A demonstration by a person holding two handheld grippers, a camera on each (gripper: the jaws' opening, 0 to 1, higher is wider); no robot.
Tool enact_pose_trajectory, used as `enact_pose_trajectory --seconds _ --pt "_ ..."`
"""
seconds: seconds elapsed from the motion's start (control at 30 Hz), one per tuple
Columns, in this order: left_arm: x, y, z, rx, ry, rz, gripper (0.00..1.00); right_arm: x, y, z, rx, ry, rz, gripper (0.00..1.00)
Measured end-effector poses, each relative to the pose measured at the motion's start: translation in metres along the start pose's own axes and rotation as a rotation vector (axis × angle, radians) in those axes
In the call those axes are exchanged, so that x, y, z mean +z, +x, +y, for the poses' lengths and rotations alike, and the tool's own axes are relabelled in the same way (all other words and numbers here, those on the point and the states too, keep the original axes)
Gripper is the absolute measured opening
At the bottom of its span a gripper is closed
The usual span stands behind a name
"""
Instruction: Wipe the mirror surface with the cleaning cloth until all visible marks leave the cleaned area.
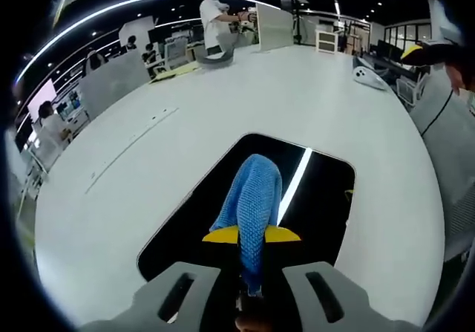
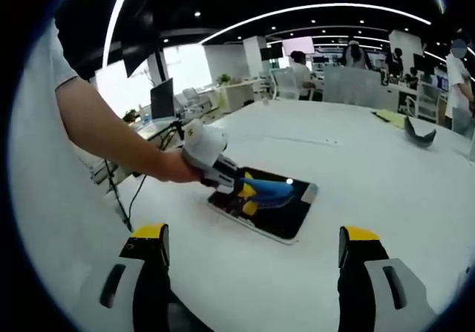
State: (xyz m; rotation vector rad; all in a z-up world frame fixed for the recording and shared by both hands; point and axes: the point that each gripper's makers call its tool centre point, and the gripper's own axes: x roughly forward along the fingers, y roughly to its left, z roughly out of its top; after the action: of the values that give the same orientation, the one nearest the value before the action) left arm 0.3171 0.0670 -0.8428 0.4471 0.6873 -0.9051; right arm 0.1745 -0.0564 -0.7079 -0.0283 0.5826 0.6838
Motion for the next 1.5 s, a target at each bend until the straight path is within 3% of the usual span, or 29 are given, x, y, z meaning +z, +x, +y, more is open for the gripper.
enact_pose_trajectory --seconds 1.5 --pt "-0.029 -0.027 0.017 0.038 -0.032 -0.002 0.06 0.004 0.009 0.007 0.019 -0.003 -0.013 0.94"
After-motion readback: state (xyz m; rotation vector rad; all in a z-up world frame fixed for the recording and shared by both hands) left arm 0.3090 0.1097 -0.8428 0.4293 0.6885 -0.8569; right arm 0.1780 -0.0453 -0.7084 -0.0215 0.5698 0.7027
